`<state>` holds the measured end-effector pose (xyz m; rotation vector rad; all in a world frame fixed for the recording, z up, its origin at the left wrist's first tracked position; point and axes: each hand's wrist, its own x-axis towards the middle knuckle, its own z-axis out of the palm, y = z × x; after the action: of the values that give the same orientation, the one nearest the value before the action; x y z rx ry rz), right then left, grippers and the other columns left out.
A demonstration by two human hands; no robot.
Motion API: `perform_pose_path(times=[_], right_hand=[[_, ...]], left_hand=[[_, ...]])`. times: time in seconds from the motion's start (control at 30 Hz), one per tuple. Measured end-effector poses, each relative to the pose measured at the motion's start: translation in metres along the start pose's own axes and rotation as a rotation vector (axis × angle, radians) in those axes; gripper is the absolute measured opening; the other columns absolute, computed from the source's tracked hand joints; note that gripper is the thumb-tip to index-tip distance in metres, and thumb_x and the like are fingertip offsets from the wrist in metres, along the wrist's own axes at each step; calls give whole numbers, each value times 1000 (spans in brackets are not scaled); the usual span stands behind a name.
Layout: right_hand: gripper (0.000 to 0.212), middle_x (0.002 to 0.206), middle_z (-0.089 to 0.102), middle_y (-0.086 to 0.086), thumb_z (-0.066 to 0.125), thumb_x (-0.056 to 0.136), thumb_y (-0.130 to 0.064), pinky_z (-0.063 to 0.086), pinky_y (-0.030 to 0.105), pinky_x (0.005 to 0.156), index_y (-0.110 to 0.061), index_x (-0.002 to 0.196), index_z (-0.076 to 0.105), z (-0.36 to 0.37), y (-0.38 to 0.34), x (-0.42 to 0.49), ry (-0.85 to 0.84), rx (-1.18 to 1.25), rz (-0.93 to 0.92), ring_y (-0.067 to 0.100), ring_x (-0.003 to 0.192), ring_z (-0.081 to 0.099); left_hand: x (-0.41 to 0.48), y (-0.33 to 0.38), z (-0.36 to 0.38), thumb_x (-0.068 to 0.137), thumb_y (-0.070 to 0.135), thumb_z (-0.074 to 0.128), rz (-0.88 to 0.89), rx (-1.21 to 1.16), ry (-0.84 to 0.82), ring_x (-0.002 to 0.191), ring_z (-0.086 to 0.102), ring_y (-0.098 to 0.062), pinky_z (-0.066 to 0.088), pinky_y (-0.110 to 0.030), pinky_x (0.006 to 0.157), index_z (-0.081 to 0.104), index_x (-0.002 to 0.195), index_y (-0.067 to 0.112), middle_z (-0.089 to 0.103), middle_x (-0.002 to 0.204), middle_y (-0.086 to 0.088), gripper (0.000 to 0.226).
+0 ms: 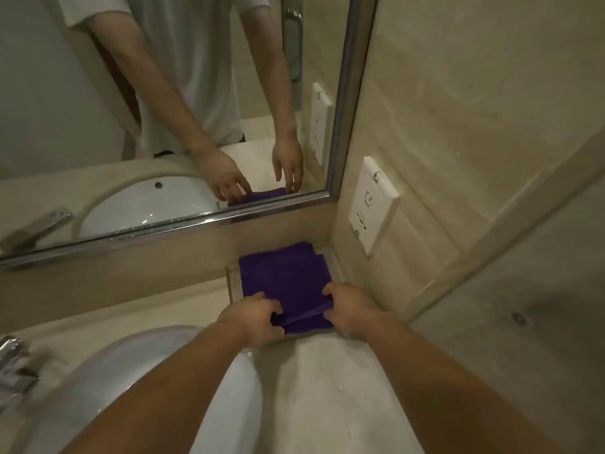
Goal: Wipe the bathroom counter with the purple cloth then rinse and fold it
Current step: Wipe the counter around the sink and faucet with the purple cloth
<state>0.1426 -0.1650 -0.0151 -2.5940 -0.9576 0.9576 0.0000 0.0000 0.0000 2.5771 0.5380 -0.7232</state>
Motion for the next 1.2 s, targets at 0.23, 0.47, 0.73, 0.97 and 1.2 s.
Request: perform_pose_path(times=[0.23, 0.47, 0.73, 0.97, 1.2], right_hand=[[20, 109, 60, 7, 54, 97, -8, 47, 31, 74, -13, 116, 59, 7, 4, 24, 100, -247, -59, 22, 89, 58], [16, 103, 54, -1, 45, 102, -23, 50, 34, 79, -18, 95, 58, -3, -13, 10, 293, 53, -65, 16, 84, 56], [15, 91, 56, -5, 44, 103, -26, 36, 30, 67, -24, 89, 50, -44, -68, -55, 481, 326, -132, 14, 78, 53], [13, 80, 57, -9, 44, 103, -21, 36, 11, 56, -20, 93, 53, -78, -108, -141, 793, 592, -232, 3, 73, 53], [12, 83, 57, -7, 42, 104, -22, 33, 21, 60, -23, 95, 51, -83, -128, -212, 967, 368, -340, 9, 76, 52]], left_hand=[[21, 4, 16, 94, 23, 53, -46, 171, 141, 99, 58, -24, 49, -33, 77, 58, 113, 23, 55, 113, -1, 21], [6, 6, 19, 86, 3, 46, -125, -54, 260, 78, 50, -22, 41, -35, 65, 42, 90, 16, 51, 85, -1, 14], [-63, 22, -35, 98, 9, 41, -165, -627, 677, 79, 61, -28, 47, -41, 71, 45, 97, 19, 62, 86, -6, 12], [-153, 54, -92, 91, 28, 68, 195, -748, 977, 78, 59, -14, 47, -30, 67, 51, 98, 23, 59, 83, 8, 19], [-210, 41, -77, 85, 44, 73, 254, -303, 810, 81, 60, -8, 47, -31, 71, 60, 96, 32, 64, 87, 14, 21]])
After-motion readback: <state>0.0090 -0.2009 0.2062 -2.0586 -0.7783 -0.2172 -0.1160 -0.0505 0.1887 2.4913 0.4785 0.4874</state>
